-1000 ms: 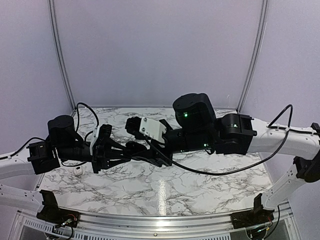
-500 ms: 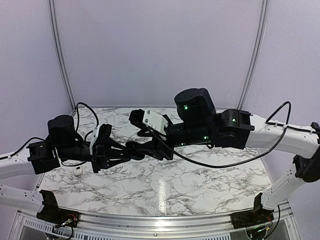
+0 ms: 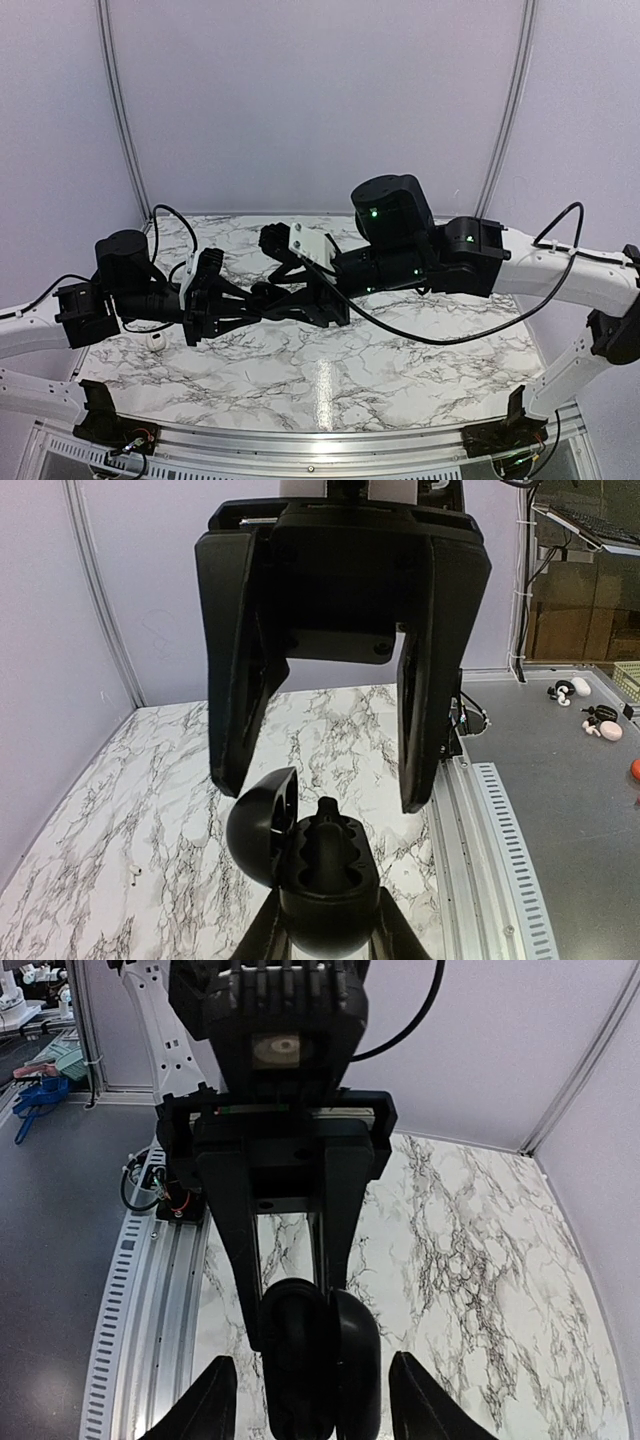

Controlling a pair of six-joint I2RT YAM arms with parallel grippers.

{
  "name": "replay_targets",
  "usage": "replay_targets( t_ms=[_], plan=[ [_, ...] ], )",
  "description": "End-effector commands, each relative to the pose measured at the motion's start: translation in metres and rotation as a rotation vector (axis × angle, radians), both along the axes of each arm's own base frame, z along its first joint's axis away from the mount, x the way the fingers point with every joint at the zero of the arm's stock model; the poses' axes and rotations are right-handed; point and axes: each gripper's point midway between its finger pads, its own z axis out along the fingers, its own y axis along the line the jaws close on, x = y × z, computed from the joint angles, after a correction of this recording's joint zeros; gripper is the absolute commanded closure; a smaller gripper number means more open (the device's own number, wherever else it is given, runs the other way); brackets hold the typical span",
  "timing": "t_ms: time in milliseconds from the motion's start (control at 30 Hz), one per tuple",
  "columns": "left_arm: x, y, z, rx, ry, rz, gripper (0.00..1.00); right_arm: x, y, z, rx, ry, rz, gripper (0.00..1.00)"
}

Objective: Insert the wireless bluetooth earbuds into the charging case
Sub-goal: Close the charging case with the earbuds, then place the charging case with the earbuds at the center of the board.

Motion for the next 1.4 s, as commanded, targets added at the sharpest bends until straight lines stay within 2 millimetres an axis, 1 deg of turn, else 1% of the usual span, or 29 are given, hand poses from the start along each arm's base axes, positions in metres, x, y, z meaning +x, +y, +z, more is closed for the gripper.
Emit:
replay_targets(
  t_ms=[0, 233, 333, 433, 467, 533, 567, 667, 733, 800, 833, 867, 900, 933, 967, 1000, 1033, 1067, 1100, 1133, 1167, 1200, 1233, 1300, 1367],
  plan=[
    [0.0, -0.001, 0.012, -0.038, -0.02, -0.003, 1.0, -0.014, -0.003, 0.006, 0.001, 0.023, 0.085, 0.5],
    [0.003, 0.0, 0.014, -0.043, -0.013, 0.009, 1.0, -0.031, -0.005, 0.01, 0.005, 0.043, 0.172, 0.59],
    [0.004, 0.0, 0.014, -0.045, -0.009, 0.012, 1.0, -0.035, -0.006, 0.006, -0.004, 0.041, 0.186, 0.63],
    [0.004, 0.0, 0.015, -0.047, -0.012, 0.013, 1.0, -0.034, -0.004, 0.0, -0.025, 0.044, 0.179, 0.64],
    [0.004, 0.001, 0.014, -0.047, -0.013, 0.015, 1.0, -0.033, -0.004, 0.0, -0.023, 0.045, 0.175, 0.64],
    [0.008, 0.0, 0.012, -0.041, -0.009, 0.032, 1.0, -0.024, -0.006, 0.006, -0.005, 0.036, 0.127, 0.62],
    [0.013, 0.0, 0.01, -0.037, -0.003, 0.058, 1.0, -0.016, -0.008, 0.011, 0.012, 0.038, 0.101, 0.6],
    [0.037, -0.004, 0.001, -0.033, 0.085, 0.169, 1.0, 0.013, -0.02, 0.014, 0.064, 0.061, 0.005, 0.52],
    [0.051, -0.011, -0.008, -0.031, 0.187, 0.223, 1.0, 0.033, -0.028, 0.018, 0.106, 0.083, -0.061, 0.5],
    [0.071, -0.017, -0.019, -0.018, 0.28, 0.311, 1.0, 0.049, -0.039, 0.021, 0.146, 0.09, -0.119, 0.48],
    [0.081, -0.018, -0.023, -0.014, 0.307, 0.355, 1.0, 0.056, -0.048, 0.028, 0.18, 0.079, -0.158, 0.45],
    [0.094, -0.016, -0.028, -0.011, 0.336, 0.408, 1.0, 0.064, -0.056, 0.03, 0.202, 0.068, -0.196, 0.42],
    [0.11, -0.013, -0.031, -0.016, 0.366, 0.476, 1.0, 0.072, -0.064, 0.035, 0.23, 0.053, -0.235, 0.38],
    [0.127, -0.008, -0.038, -0.018, 0.403, 0.542, 1.0, 0.082, -0.074, 0.031, 0.243, 0.058, -0.283, 0.34],
    [0.143, -0.004, -0.049, -0.009, 0.45, 0.593, 1.0, 0.091, -0.083, 0.032, 0.26, 0.064, -0.322, 0.31],
    [0.162, 0.004, -0.053, -0.026, 0.505, 0.649, 1.0, 0.103, -0.094, 0.033, 0.276, 0.069, -0.37, 0.27],
    [0.176, 0.01, -0.061, -0.027, 0.55, 0.688, 1.0, 0.111, -0.104, 0.034, 0.295, 0.071, -0.412, 0.23],
    [0.187, 0.014, -0.069, -0.024, 0.59, 0.712, 1.0, 0.118, -0.111, 0.031, 0.303, 0.081, -0.448, 0.19],
    [0.198, 0.018, -0.078, -0.017, 0.623, 0.732, 1.0, 0.124, -0.119, 0.027, 0.31, 0.095, -0.481, 0.13],
    [0.208, 0.023, -0.089, -0.01, 0.665, 0.757, 1.0, 0.128, -0.125, 0.024, 0.316, 0.1, -0.508, 0.04],
    [0.218, 0.027, -0.097, -0.009, 0.709, 0.773, 1.0, 0.132, -0.131, 0.022, 0.321, 0.096, -0.536, 0.02],
    [0.228, 0.031, -0.113, 0.006, 0.76, 0.789, 1.0, 0.137, -0.137, 0.018, 0.324, 0.114, -0.579, 0.02],
    [0.236, 0.036, -0.124, 0.012, 0.797, 0.805, 1.0, 0.141, -0.141, 0.02, 0.348, 0.106, -0.611, 0.01],
    [0.253, 0.047, -0.141, 0.017, 0.853, 0.845, 1.0, 0.148, -0.151, 0.017, 0.363, 0.095, -0.674, 0.01],
    [0.27, 0.057, -0.158, 0.016, 0.917, 0.884, 1.0, 0.149, -0.154, 0.018, 0.384, 0.091, -0.689, 0.02]
  ],
)
